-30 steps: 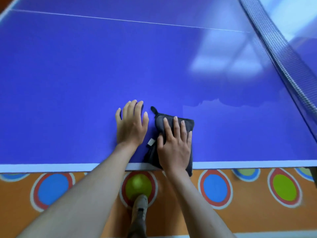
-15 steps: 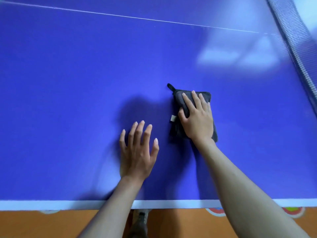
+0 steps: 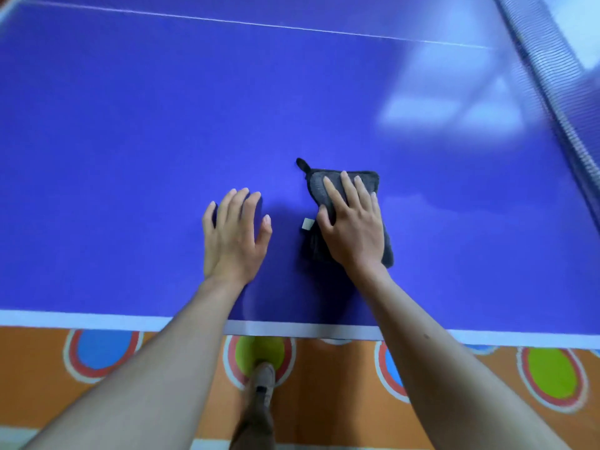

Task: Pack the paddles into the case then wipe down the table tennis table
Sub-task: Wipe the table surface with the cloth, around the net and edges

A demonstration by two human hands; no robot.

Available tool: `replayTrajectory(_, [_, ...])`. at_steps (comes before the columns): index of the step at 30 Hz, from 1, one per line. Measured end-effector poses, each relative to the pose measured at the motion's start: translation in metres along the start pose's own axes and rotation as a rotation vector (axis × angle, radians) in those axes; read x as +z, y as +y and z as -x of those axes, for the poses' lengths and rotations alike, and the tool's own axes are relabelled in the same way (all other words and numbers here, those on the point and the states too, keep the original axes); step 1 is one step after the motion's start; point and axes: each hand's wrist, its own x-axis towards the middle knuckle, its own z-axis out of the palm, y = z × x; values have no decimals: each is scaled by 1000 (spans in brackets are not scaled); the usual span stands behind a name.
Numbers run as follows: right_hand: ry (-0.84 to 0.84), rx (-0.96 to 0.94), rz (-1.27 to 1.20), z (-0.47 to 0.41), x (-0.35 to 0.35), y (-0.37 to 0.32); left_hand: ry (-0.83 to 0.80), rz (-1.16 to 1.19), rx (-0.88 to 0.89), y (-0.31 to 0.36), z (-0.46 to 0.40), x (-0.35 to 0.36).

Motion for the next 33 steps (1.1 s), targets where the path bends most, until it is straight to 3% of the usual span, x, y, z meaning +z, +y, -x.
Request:
replayTrajectory(7, [3, 21, 2, 127, -34, 19, 16, 125, -130, 61, 14, -24])
replayTrajectory(12, [-22, 20, 42, 162, -48, 41, -82, 228, 22, 96, 27, -20])
replayTrajectory(18, [30, 138, 70, 95, -38, 51, -135, 146, 100, 115, 15, -2])
replayTrajectory(33, [-7, 44, 57, -89, -19, 108, -142, 136, 128, 113, -25, 21])
